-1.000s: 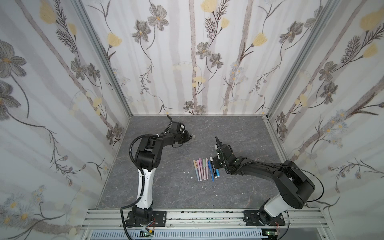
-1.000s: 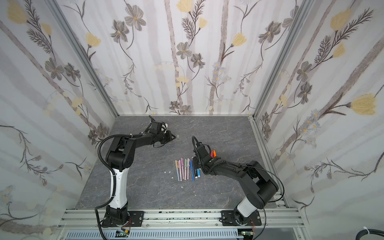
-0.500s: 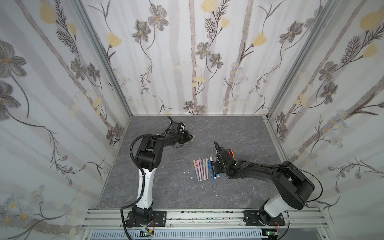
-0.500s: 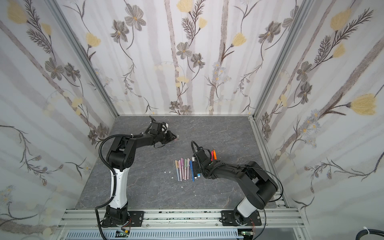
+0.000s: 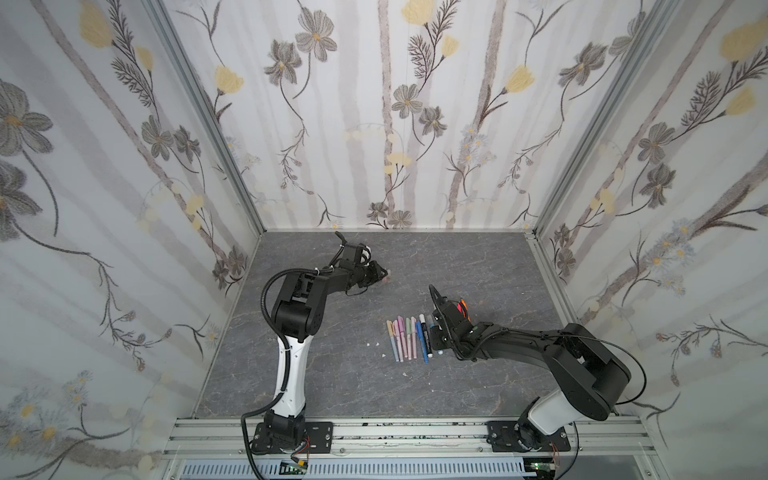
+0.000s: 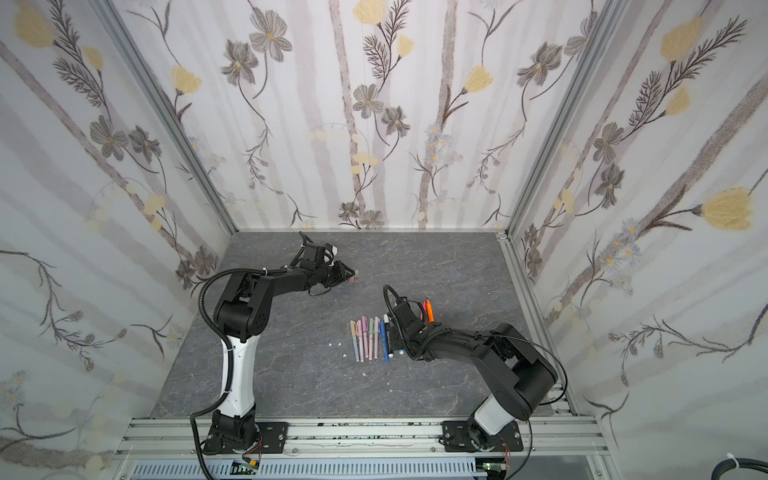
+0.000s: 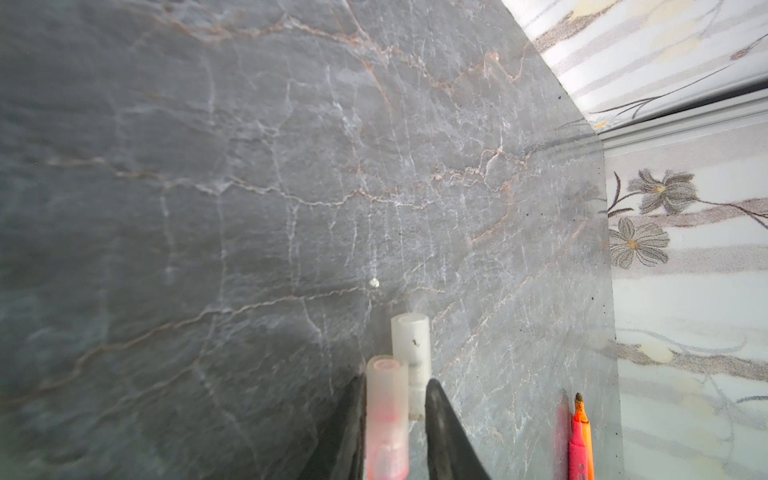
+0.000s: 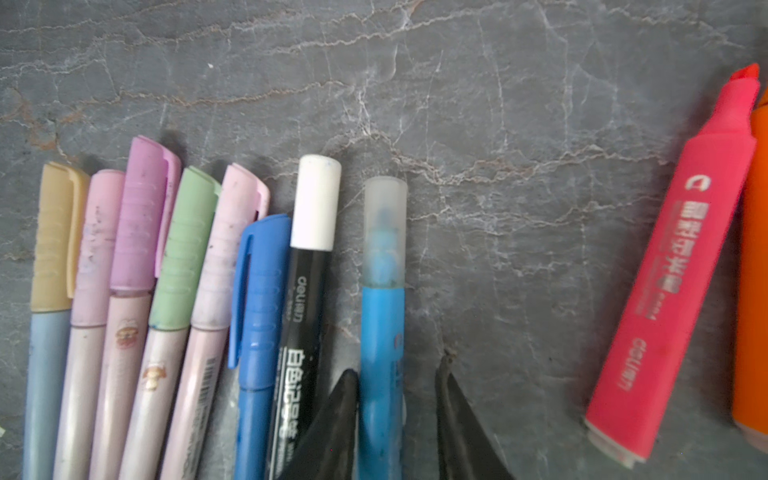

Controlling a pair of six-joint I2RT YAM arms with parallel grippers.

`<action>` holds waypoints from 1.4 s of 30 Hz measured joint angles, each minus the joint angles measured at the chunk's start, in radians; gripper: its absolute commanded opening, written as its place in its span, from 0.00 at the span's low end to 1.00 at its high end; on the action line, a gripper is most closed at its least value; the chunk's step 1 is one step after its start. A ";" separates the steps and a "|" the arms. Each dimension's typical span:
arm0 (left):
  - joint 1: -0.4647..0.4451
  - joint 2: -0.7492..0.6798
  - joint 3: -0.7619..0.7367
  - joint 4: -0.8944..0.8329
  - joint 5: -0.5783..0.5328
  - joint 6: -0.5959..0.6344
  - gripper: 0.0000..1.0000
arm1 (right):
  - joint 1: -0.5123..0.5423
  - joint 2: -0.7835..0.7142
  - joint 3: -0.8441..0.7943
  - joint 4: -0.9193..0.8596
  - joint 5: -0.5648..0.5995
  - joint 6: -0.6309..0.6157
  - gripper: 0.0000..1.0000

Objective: Open the pen caps

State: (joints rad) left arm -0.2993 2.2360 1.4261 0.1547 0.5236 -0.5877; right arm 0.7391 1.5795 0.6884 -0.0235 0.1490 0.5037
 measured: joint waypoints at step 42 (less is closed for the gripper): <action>0.009 -0.618 -0.447 0.134 0.062 -0.054 1.00 | -0.021 -0.097 -0.012 -0.038 0.014 -0.024 0.05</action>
State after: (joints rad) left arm -0.2901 1.6180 0.9794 0.2882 0.5858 -0.6415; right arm 0.7181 1.4830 0.6762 -0.0612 0.1635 0.4797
